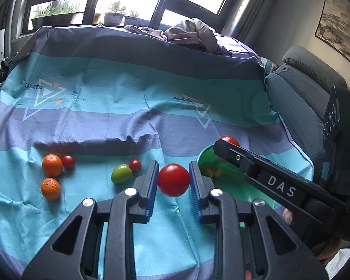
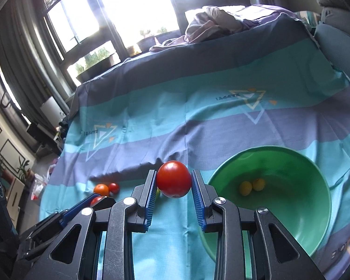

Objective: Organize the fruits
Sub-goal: 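Carry the tomato in the left gripper while the right gripper carries its tomato over the bowl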

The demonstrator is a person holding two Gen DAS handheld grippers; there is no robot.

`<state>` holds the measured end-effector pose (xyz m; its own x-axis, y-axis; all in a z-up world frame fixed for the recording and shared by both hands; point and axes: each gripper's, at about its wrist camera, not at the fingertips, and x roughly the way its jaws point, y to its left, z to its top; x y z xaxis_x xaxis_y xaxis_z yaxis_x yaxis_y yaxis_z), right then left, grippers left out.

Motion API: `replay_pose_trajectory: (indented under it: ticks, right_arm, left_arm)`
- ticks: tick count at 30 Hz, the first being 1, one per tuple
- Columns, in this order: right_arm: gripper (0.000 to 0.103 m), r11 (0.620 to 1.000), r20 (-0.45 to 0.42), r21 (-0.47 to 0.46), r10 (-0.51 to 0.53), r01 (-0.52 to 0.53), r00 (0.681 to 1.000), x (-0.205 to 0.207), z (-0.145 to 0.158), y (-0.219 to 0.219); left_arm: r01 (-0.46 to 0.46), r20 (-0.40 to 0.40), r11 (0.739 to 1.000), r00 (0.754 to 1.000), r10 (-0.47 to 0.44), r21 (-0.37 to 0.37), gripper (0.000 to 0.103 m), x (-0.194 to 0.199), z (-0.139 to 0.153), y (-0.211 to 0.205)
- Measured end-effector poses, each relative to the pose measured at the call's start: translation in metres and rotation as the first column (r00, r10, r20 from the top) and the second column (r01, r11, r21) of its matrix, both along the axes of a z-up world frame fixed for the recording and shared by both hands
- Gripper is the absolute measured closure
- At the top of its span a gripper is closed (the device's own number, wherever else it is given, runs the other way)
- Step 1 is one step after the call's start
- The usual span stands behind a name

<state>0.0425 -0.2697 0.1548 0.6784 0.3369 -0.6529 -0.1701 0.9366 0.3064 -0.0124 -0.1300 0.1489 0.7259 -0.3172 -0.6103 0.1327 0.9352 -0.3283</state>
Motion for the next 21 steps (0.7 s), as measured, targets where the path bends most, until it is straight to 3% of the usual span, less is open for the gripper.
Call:
replay_pose_trajectory:
  ticks: [8,11,21]
  right_arm:
    - [0.071,0.997,0.006,0.032,-0.066,0.066,0.998,-0.005,0.003,-0.04]
    - [0.071,0.996,0.019,0.0,-0.092,0.092,0.996,-0.008,0.003,-0.056]
    - [0.071,0.983,-0.065,0.024,-0.181,0.183,0.981,0.001,-0.018,-0.104]
  left_arm:
    - [0.106,-0.04,0.994,0.993,-0.107,-0.01,0.076,0.014,-0.009,-0.036]
    - [0.132,-0.043,0.991,0.99,-0.132,0.013,0.076,0.016,-0.012,-0.054]
    - [0.212,-0.094,0.977,0.973,-0.211,0.003,0.076,0.03,-0.027,-0.096]
